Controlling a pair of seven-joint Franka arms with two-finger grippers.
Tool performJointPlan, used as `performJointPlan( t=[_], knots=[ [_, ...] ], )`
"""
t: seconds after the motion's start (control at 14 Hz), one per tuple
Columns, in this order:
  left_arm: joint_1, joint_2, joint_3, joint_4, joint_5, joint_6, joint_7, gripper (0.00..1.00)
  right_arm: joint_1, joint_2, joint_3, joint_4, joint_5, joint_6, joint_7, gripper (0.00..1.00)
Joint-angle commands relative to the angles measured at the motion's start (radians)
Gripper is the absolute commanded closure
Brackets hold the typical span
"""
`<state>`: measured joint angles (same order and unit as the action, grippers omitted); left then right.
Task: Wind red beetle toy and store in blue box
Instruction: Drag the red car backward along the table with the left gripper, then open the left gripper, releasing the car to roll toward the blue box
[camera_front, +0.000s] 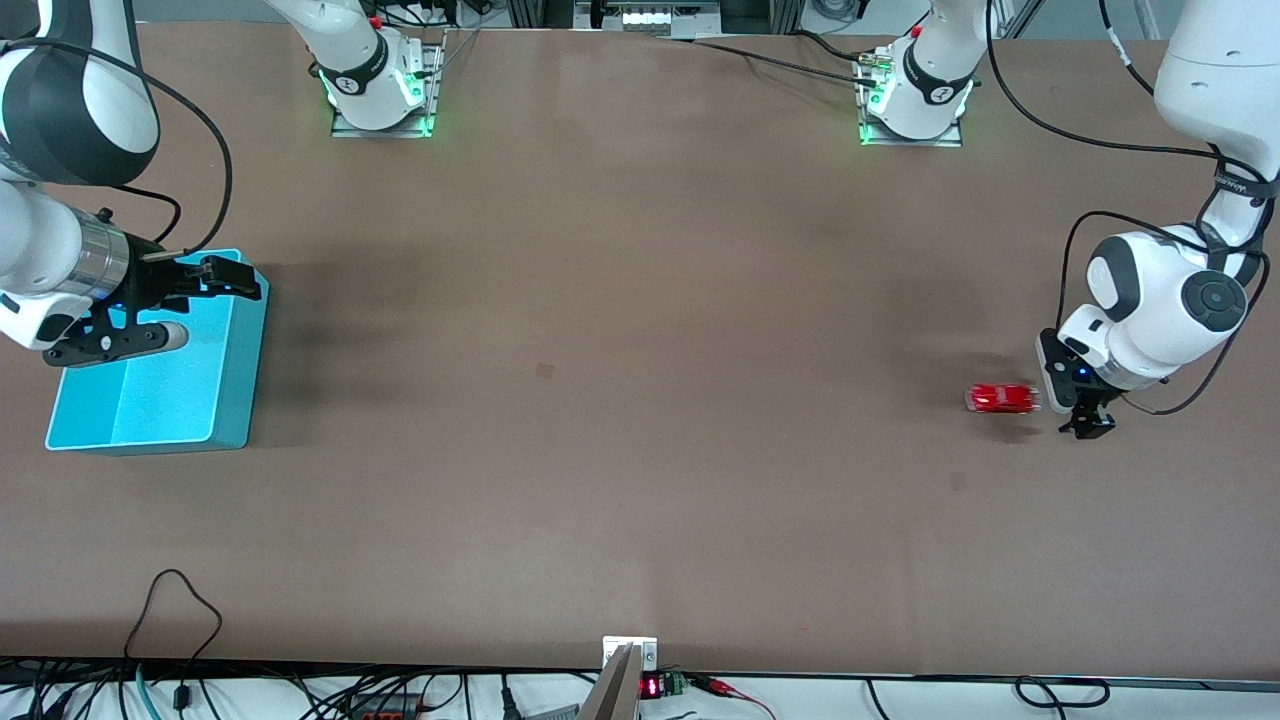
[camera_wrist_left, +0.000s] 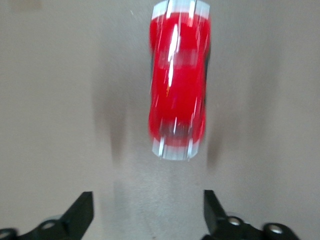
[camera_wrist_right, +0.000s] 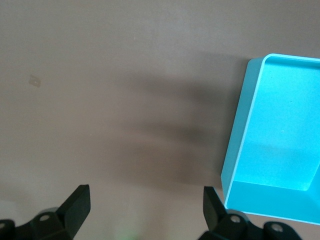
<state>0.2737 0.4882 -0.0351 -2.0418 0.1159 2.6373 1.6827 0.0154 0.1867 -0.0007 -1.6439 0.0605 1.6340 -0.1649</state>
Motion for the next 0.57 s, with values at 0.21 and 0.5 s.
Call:
performJointPlan(
  t=[0.21,0.5],
  knots=[
    [0.006,-0.189,-0.060,-0.001,0.001,-0.253,-0.095,0.00,-0.005,-0.006,0.002,-0.004,0.022,-0.008,-0.010,0.00],
    [0.005,-0.226,-0.090,0.130,0.001,-0.478,-0.124,0.00,-0.006,-0.003,0.002,-0.004,0.022,-0.006,-0.010,0.00]
  ],
)
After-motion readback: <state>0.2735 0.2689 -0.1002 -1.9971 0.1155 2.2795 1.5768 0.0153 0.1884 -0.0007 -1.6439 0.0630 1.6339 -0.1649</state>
